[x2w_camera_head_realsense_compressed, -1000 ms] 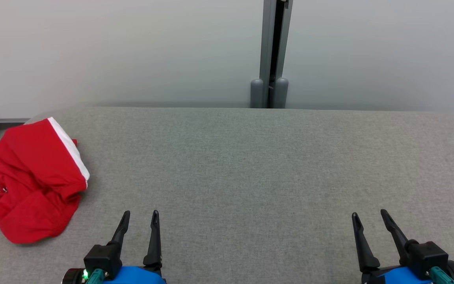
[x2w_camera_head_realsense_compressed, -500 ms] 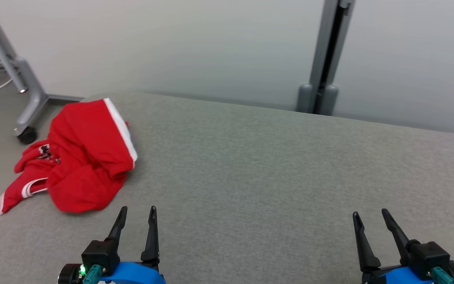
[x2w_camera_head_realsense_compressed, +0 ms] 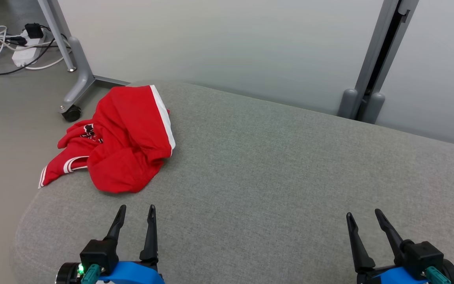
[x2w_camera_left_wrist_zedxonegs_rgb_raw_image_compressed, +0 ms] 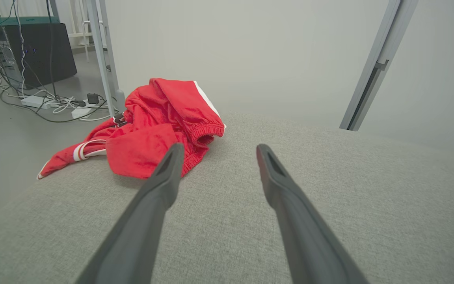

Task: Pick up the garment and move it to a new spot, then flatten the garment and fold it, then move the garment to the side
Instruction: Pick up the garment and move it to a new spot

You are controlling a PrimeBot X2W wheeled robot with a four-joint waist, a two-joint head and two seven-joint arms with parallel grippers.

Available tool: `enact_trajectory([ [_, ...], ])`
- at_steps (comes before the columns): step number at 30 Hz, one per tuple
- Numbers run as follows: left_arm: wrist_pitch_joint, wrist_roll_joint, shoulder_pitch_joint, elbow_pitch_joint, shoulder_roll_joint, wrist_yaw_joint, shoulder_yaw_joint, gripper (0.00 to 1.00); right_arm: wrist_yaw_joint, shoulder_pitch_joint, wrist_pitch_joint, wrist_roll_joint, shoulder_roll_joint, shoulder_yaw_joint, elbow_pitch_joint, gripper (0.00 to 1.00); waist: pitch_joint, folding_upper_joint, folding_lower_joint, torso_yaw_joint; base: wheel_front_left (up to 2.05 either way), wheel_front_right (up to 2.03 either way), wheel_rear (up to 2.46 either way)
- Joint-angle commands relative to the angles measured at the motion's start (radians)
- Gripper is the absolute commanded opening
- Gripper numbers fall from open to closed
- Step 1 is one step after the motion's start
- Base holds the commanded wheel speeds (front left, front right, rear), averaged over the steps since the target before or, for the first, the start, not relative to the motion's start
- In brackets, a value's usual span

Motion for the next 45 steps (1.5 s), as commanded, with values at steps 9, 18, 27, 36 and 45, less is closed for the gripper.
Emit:
enact_trajectory([
  [9, -0.004, -0.031, -0.017, -0.037, 0.042, 0.017, 0.046, 1.0, 0.0, 0.005, -0.003, -0.016, -0.005, 0.011, -0.008, 1.0, 0.005, 0.0, -0.0001, 0.0, 0.0, 0.0, 0.0],
  [18, 0.073, -0.058, -0.243, -0.082, 0.158, -0.019, 0.117, 1.0, 0.0, -0.02, -0.004, -0.054, -0.005, 0.0, -0.025, 1.0, 0.068, 0.0, -0.0001, -0.026, 0.0, 0.0, 0.0],
  [27, 0.242, -0.13, -0.51, 0.13, 0.212, -0.08, 0.124, 1.0, 0.0, -0.088, -0.003, -0.113, -0.005, 0.021, -0.039, 1.0, 0.204, 0.0, -0.0001, -0.099, 0.0, 0.0, 0.0],
  [36, 0.384, -0.21, -0.669, 0.386, 0.254, -0.103, 0.137, 1.0, 0.0, -0.142, -0.003, -0.158, -0.005, 0.023, -0.05, 1.0, 0.36, 0.0, -0.0001, -0.189, 0.0, 0.0, 0.0],
  [45, 0.42, -0.215, -0.765, 0.53, 0.247, 0.007, 0.157, 1.0, 0.0, -0.166, -0.003, -0.186, -0.005, 0.001, -0.07, 1.0, 0.444, 0.0, -0.0001, -0.199, 0.0, 0.0, 0.0],
])
